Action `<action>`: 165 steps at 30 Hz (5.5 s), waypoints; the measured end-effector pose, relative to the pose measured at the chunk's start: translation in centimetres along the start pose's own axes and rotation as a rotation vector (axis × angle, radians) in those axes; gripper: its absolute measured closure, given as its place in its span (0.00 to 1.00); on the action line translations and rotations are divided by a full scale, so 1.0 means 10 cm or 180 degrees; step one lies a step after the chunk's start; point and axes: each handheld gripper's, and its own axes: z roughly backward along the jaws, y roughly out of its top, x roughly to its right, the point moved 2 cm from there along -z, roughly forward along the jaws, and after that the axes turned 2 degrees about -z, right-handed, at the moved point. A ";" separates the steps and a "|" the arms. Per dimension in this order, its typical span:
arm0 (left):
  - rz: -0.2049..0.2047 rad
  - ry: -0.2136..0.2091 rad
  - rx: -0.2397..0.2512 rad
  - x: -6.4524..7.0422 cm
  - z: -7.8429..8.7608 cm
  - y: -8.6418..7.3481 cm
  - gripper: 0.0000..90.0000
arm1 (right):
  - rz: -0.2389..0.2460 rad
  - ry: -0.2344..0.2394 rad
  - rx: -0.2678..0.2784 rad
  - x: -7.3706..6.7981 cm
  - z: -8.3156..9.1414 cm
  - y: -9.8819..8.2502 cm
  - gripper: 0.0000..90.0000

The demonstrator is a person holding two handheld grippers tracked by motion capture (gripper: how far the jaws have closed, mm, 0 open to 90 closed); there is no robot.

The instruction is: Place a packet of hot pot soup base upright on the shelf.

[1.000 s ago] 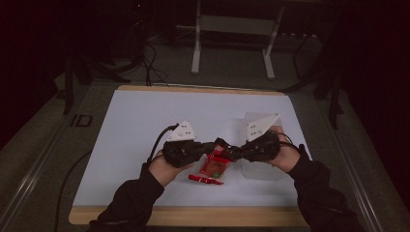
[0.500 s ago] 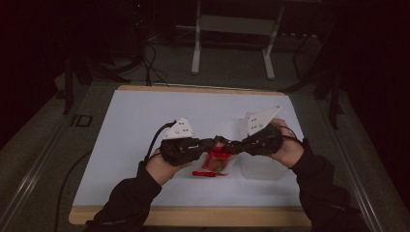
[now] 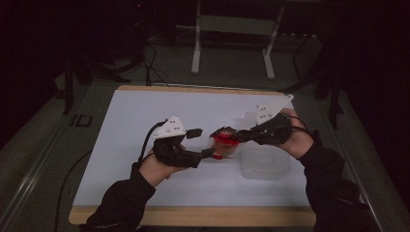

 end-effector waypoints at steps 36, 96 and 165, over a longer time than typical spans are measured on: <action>0.0457 0.0386 -0.0550 -0.31 0.20 -1.24 0.00 | 0.0034 -0.0943 0.0039 0.88 0.80 -0.43 1.00; 0.0650 0.0334 -0.0636 -0.42 0.19 -1.51 0.00 | -0.0531 -0.0745 -0.0262 1.65 -0.10 -1.36 0.99; 0.0577 0.0348 -0.0597 -0.38 0.24 -1.46 0.00 | -0.0622 -0.0251 0.0897 -0.06 -0.27 -0.44 0.11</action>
